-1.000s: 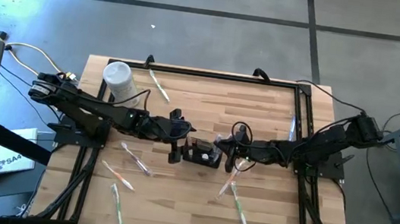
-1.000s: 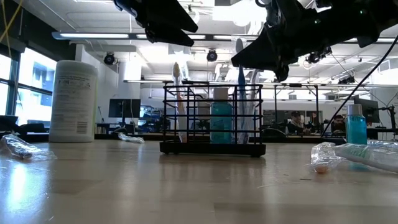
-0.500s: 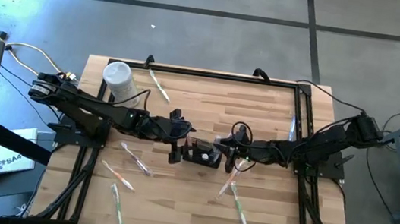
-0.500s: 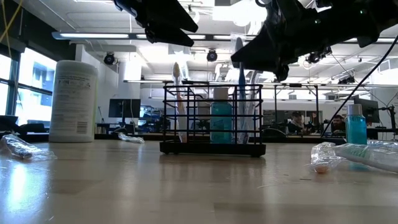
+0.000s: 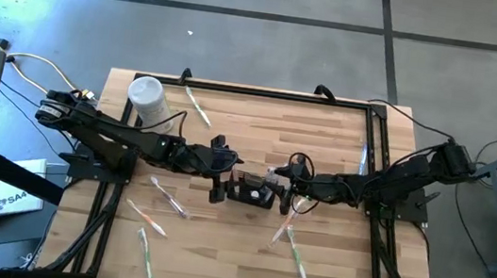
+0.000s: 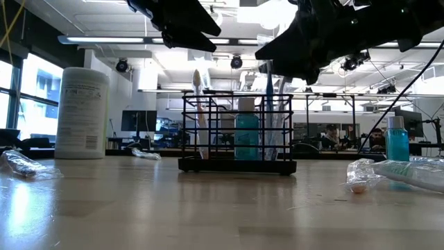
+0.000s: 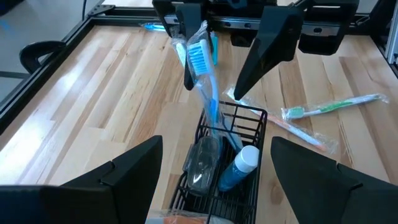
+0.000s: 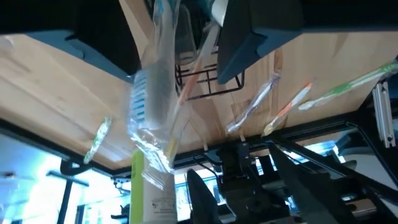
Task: Pick & Place toothbrushing station
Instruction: Put the left blue toothbrush into the wire organizer, then put the blue mouthwash bottle into the mesh organizer
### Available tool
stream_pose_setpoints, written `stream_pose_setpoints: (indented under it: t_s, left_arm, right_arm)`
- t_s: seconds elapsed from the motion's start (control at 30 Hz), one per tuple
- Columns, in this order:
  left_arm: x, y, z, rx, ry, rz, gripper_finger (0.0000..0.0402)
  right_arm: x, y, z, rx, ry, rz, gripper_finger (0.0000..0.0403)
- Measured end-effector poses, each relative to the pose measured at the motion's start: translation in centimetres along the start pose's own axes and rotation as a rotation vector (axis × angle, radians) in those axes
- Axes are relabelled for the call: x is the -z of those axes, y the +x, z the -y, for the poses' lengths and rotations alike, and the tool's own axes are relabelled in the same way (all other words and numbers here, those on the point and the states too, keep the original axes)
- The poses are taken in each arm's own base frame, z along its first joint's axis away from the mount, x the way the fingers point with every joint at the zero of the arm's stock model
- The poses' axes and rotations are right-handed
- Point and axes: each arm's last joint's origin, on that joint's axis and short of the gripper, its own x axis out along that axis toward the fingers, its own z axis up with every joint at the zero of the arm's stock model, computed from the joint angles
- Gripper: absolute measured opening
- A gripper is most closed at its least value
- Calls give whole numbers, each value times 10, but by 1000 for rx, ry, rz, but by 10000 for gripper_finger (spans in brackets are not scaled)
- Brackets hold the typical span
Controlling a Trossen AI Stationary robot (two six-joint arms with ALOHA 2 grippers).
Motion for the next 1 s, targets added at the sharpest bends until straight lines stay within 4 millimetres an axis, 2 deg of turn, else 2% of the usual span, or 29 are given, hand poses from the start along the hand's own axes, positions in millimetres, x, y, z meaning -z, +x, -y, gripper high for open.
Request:
stream_pose_setpoints:
  t_s: [0.53,0.87,1.0]
  left_arm:
    - [0,0,0,-3,0,0,297]
    - [0,0,0,-3,1,-1,297]
    - [1,0,0,-4,3,-9,297]
  right_arm:
    - [-3,-2,0,-3,-21,11,199]
    - [-31,-21,2,-29,-16,96,199]
    - [-39,-32,1,-108,-32,83,199]
